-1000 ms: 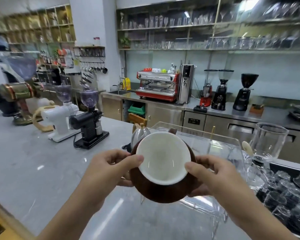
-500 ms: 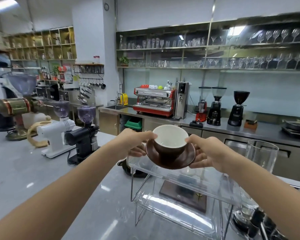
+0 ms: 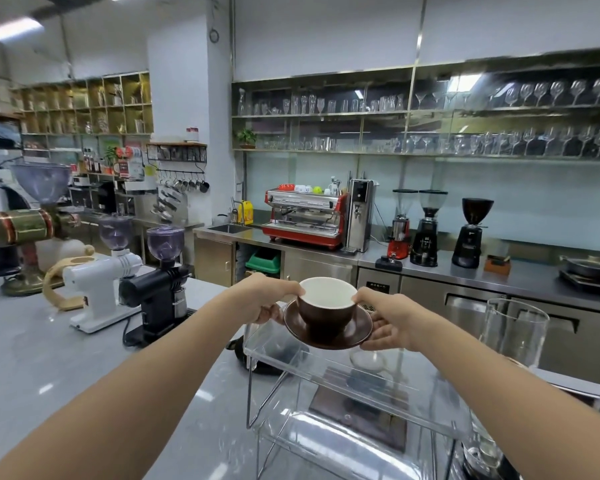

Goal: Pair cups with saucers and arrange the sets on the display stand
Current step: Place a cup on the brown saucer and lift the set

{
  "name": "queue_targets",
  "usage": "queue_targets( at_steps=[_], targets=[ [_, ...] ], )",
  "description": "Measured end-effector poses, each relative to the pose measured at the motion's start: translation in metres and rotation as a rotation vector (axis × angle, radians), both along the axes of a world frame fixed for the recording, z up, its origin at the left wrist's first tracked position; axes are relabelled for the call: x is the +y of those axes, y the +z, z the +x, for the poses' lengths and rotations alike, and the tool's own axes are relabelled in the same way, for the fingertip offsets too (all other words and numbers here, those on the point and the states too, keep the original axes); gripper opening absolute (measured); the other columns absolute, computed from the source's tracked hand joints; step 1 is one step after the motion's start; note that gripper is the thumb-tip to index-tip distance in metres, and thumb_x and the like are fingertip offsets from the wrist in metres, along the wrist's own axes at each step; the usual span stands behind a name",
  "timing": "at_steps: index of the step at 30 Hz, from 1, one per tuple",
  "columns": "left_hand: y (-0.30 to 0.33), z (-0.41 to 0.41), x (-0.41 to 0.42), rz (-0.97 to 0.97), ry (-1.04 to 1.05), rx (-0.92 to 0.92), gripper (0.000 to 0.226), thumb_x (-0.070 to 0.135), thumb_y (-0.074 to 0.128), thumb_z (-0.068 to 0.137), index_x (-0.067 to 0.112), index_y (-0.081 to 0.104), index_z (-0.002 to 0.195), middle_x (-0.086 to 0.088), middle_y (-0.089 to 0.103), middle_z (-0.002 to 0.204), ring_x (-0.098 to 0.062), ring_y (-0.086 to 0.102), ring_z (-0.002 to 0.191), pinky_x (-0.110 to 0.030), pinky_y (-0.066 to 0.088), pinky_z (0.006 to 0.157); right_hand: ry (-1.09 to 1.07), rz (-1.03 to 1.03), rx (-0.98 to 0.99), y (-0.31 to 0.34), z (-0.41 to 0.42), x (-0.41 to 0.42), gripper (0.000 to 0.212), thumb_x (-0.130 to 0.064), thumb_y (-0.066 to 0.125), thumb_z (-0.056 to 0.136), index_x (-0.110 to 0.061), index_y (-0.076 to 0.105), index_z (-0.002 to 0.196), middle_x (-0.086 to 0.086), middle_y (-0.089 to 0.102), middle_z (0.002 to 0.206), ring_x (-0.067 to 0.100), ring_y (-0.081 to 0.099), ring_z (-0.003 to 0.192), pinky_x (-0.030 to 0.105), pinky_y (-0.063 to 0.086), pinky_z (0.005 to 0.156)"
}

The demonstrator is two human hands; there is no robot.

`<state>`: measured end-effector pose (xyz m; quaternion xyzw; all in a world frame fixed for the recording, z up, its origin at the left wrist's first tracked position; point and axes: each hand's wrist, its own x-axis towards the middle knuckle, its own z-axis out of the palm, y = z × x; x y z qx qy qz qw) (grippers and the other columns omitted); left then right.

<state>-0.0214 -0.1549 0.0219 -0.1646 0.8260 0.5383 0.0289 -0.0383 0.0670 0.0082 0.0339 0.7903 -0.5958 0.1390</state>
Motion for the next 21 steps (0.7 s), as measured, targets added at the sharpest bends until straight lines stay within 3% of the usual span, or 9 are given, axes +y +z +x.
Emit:
queue_targets(
  at_steps=[6,10,12,16,21],
  targets=[
    [-0.004,-0.013,-0.002,-0.007,-0.017,-0.043,0.037,0.027,0.075,0.087,0.002,0.061,0.111,-0.011,0.055,0.06,-0.006,0.038,0.023,-0.015,0.028,0.038,0.007,0.017,-0.017,-0.006,-0.014,0.0,0.042,-0.029,0.069,0.081,0.003,0.061,0.106,0.021,0.068,0.081,0.031,0.071,0.061,0.038,0.061,0.061],
    [-0.005,-0.023,-0.006,0.005,-0.017,-0.069,0.029,0.022,0.075,0.087,0.002,0.06,0.102,-0.012,0.06,0.047,-0.007,0.04,0.036,-0.014,0.026,0.033,0.023,0.031,-0.024,-0.008,-0.021,-0.002,0.042,-0.03,0.068,0.081,0.002,0.061,0.106,0.021,0.068,0.084,0.032,0.071,0.065,0.038,0.062,0.061],
    [-0.006,-0.026,-0.007,0.004,-0.021,-0.076,0.022,0.02,0.073,0.088,0.004,0.061,0.097,-0.014,0.06,0.055,-0.008,0.045,0.042,-0.014,0.025,0.032,0.033,0.026,-0.028,-0.009,-0.023,-0.002,0.041,-0.03,0.068,0.082,0.002,0.06,0.107,0.021,0.067,0.083,0.032,0.071,0.064,0.037,0.061,0.06],
    [-0.008,-0.03,-0.005,-0.012,-0.037,-0.077,0.016,0.019,0.072,0.089,0.008,0.061,0.087,-0.012,0.053,0.062,-0.007,0.046,0.028,-0.013,0.024,0.038,0.041,0.019,-0.04,-0.013,-0.029,-0.002,0.043,-0.03,0.068,0.082,0.003,0.06,0.109,0.021,0.066,0.085,0.032,0.071,0.064,0.037,0.061,0.059],
    [-0.009,-0.035,-0.005,-0.034,-0.043,-0.073,0.027,0.021,0.072,0.09,0.004,0.063,0.109,-0.012,0.053,0.062,-0.006,0.043,0.026,-0.013,0.025,0.037,0.04,0.016,-0.046,-0.015,-0.033,-0.001,0.044,-0.03,0.069,0.082,0.002,0.059,0.112,0.023,0.066,0.089,0.034,0.071,0.068,0.037,0.061,0.057]
  ],
)
